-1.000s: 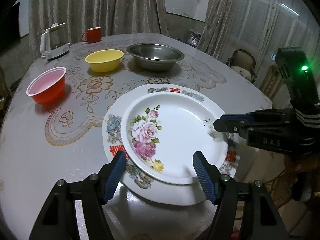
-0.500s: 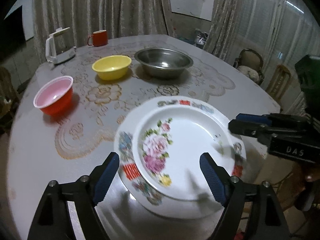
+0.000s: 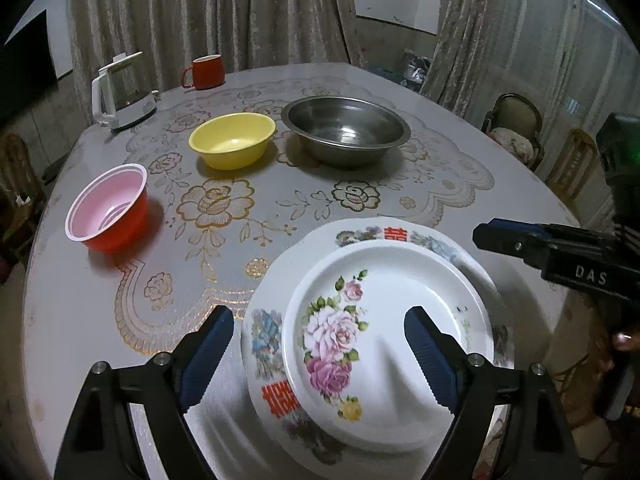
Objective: Organize plates and bowls
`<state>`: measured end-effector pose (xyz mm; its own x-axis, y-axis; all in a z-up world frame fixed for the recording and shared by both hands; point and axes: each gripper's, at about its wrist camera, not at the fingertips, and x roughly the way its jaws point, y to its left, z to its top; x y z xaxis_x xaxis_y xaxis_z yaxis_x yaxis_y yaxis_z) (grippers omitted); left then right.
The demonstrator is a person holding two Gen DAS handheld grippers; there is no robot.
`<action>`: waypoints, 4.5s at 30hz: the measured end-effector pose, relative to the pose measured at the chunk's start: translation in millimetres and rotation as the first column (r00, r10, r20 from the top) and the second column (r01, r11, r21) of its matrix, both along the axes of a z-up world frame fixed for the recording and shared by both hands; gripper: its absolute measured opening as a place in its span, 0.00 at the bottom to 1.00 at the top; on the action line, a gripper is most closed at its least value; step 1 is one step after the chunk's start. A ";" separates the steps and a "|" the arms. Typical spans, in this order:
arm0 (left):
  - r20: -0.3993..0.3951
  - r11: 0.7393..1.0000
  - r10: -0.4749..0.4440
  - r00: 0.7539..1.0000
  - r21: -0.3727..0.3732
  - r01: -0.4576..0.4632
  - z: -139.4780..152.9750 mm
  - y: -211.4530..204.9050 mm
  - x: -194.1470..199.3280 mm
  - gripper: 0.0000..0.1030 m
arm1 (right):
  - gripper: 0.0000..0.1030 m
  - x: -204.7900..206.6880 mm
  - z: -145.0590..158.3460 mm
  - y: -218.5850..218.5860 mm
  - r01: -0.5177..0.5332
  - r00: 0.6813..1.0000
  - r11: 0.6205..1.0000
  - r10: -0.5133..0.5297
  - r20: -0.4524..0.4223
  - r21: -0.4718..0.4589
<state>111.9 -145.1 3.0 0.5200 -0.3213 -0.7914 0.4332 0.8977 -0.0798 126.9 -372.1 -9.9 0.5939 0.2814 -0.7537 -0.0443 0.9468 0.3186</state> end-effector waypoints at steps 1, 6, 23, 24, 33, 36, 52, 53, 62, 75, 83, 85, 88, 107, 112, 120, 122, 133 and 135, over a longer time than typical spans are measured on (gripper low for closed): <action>-0.002 1.000 0.002 1.000 0.000 -0.002 0.3 -0.9 3.0 0.86 | 0.33 2.1 -0.4 -2.4 0.007 1.000 1.000 -0.007 -0.002 0.002; -0.015 1.000 0.013 1.000 -0.027 -0.013 4.6 -1.8 18.8 0.91 | 0.38 19.7 -1.5 -19.7 0.053 0.999 0.999 -0.053 0.004 0.015; -0.086 0.981 0.101 0.991 -0.156 -0.113 18.7 4.0 108.7 0.96 | 0.39 110.2 -12.8 -47.2 0.103 0.994 0.995 -0.103 0.024 0.002; -0.086 0.980 0.105 0.991 -0.163 -0.118 19.2 3.7 114.3 0.96 | 0.39 114.2 -12.7 -48.5 0.111 0.993 0.994 -0.111 0.033 0.007; -0.144 0.972 0.115 0.983 -0.186 -0.141 1.3 -15.6 161.6 0.97 | 0.39 160.6 -24.8 -57.4 0.143 0.987 0.990 -0.142 0.076 -0.006; -0.147 0.978 0.102 0.984 -0.169 -0.127 -2.1 -24.9 171.7 0.97 | 0.39 177.5 -36.0 -59.5 0.144 0.988 0.990 -0.144 0.052 0.006; -0.188 0.988 0.052 0.981 -0.132 -0.078 -27.7 -59.5 208.1 0.92 | 0.32 189.5 -69.4 -59.2 0.137 0.989 0.985 -0.142 0.046 0.108; -0.189 0.988 0.043 0.981 -0.137 -0.070 -28.9 -61.6 209.0 0.90 | 0.32 189.1 -69.6 -58.5 0.129 0.990 0.985 -0.135 0.049 0.111; -0.211 0.992 -0.001 0.977 -0.120 -0.025 -41.6 -79.7 215.7 0.55 | 0.21 188.5 -69.0 -60.9 0.143 0.987 0.983 -0.150 0.057 0.116; -0.190 0.998 -0.021 0.981 -0.061 0.009 -48.2 -94.8 217.8 0.35 | 0.20 190.9 -68.0 -54.0 0.131 0.990 0.989 -0.135 0.050 0.066; -0.188 0.999 -0.022 0.982 -0.048 0.013 -49.4 -97.3 217.9 0.31 | 0.15 192.7 -68.9 -51.1 0.145 0.989 0.989 -0.146 0.036 0.032; -0.185 0.999 -0.026 0.982 -0.050 0.017 -48.8 -96.8 216.7 0.31 | 0.14 192.1 -68.6 -52.3 0.147 0.988 0.988 -0.149 0.040 0.034; -0.177 0.999 -0.035 0.984 -0.042 0.028 -47.7 -97.4 215.9 0.31 | 0.13 191.9 -68.9 -54.0 0.154 0.987 0.987 -0.155 0.040 0.039; -0.140 0.994 -0.098 0.985 -0.062 0.090 -16.7 -97.1 188.3 0.28 | 0.12 159.7 -57.3 -61.2 0.181 0.974 0.981 -0.188 0.123 0.064; -0.121 0.991 -0.123 0.985 -0.076 0.114 -7.4 -98.7 172.7 0.28 | 0.12 144.6 -48.0 -67.0 0.198 0.970 0.977 -0.207 0.126 0.083; -0.099 0.987 -0.139 0.985 -0.098 0.129 2.8 -90.3 144.8 0.28 | 0.12 116.4 -32.2 -70.3 0.197 0.968 0.973 -0.213 0.137 0.121; -0.104 0.987 -0.136 0.985 -0.105 0.125 3.9 -86.9 139.8 0.28 | 0.12 110.1 -28.6 -67.9 0.192 0.968 0.974 -0.209 0.139 0.123; -0.037 0.987 -0.078 0.996 -0.142 0.072 15.1 -46.7 95.4 0.28 | 0.12 77.3 -11.1 -40.8 0.148 0.976 0.980 -0.167 0.142 0.133; -0.041 0.985 -0.069 0.997 -0.159 0.062 16.6 -38.5 86.4 0.29 | 0.12 72.0 -8.9 -34.6 0.137 0.977 0.981 -0.157 0.143 0.140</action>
<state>198.2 -183.6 19.6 0.4583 -0.4758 -0.7507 0.4831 0.8423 -0.2390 198.9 -406.7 -18.7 0.7411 0.2710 -0.6143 0.0346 0.8983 0.4380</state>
